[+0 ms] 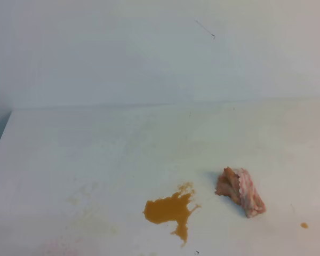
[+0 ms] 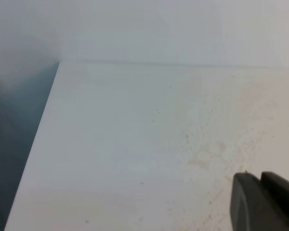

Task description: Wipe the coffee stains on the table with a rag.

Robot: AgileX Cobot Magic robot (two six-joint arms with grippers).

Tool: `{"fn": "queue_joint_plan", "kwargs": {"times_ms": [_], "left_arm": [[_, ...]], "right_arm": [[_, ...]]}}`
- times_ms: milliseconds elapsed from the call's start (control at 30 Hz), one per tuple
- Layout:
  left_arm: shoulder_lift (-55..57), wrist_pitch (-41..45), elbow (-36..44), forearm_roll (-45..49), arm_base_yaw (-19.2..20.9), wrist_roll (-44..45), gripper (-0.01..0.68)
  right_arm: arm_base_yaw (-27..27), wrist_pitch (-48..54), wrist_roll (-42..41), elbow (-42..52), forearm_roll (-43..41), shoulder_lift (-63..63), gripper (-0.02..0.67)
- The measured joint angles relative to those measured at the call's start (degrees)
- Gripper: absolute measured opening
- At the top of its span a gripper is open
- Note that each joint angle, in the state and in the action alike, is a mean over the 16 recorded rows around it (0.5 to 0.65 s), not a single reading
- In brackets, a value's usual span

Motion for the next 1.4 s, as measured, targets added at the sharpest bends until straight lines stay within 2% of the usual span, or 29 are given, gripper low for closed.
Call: {"fn": "queue_joint_plan", "kwargs": {"times_ms": [900, 1167, 1400], "left_arm": [[0.0, -0.1, 0.0, 0.0, 0.0, 0.0, -0.003], [0.0, -0.1, 0.0, 0.0, 0.0, 0.0, -0.003], [0.0, -0.2, 0.0, 0.0, 0.0, 0.0, -0.002]], "right_arm": [[0.0, -1.6, 0.0, 0.0, 0.5, 0.0, -0.002], [0.0, -9.3, 1.0, 0.2, 1.0, 0.0, -0.002], [0.0, -22.0, 2.1, 0.4, 1.2, 0.0, -0.002]]}}
